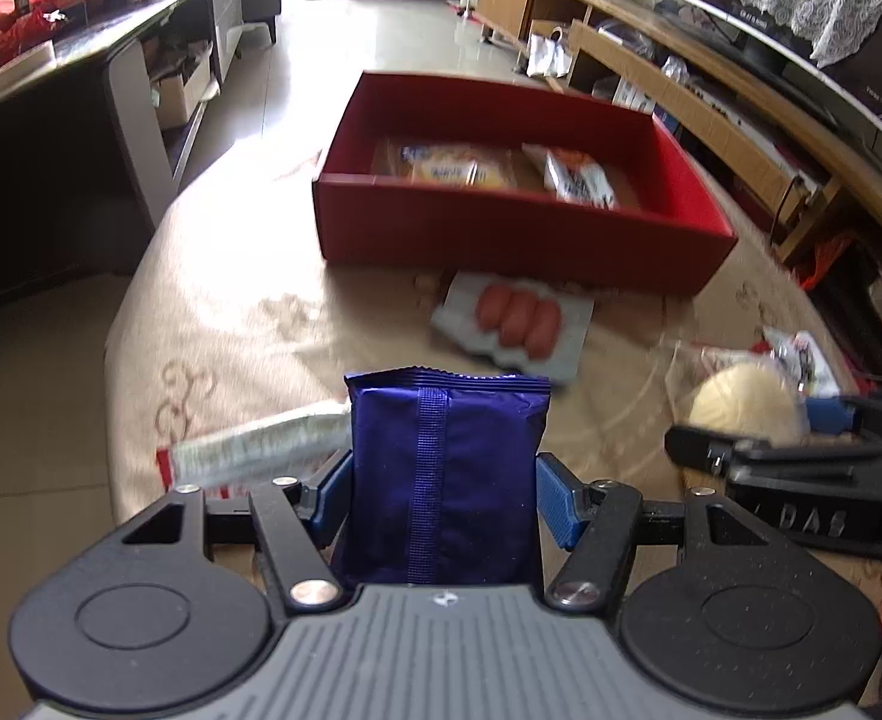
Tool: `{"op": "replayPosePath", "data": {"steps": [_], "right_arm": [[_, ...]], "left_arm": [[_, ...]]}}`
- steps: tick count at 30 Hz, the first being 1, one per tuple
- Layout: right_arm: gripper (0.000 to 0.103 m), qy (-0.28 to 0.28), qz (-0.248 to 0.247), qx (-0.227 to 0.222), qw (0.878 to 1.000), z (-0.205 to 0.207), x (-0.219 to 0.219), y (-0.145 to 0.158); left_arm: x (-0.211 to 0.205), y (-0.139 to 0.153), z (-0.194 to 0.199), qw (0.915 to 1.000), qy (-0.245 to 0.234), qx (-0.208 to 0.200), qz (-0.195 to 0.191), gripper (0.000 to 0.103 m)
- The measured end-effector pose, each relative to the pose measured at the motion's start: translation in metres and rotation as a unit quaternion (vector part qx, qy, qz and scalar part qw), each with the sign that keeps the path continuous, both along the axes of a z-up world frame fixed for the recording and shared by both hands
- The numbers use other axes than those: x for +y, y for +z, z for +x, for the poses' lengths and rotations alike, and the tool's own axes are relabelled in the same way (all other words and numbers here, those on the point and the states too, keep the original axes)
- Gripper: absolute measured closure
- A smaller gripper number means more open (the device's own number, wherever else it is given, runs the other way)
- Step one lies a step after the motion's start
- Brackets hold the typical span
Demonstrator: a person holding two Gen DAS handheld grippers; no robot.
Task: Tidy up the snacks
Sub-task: 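Carry the blue packet and bun packet into the red box and release both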
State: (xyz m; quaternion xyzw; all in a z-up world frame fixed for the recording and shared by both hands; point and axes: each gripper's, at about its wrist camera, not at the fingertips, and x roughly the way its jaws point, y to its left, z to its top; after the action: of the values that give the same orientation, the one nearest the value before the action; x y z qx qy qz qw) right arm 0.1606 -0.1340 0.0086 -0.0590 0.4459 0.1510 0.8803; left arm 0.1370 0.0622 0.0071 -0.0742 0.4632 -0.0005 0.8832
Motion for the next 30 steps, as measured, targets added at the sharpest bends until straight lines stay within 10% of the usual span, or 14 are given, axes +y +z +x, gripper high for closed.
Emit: {"op": "replayPosePath", "data": {"steps": [30], "right_arm": [[0.026,-0.038,0.029,-0.046,0.998,0.057,-0.006,0.032]], "left_arm": [[-0.019,0.039,0.092,0.9975,-0.010,-0.069,0.007,0.045]]}}
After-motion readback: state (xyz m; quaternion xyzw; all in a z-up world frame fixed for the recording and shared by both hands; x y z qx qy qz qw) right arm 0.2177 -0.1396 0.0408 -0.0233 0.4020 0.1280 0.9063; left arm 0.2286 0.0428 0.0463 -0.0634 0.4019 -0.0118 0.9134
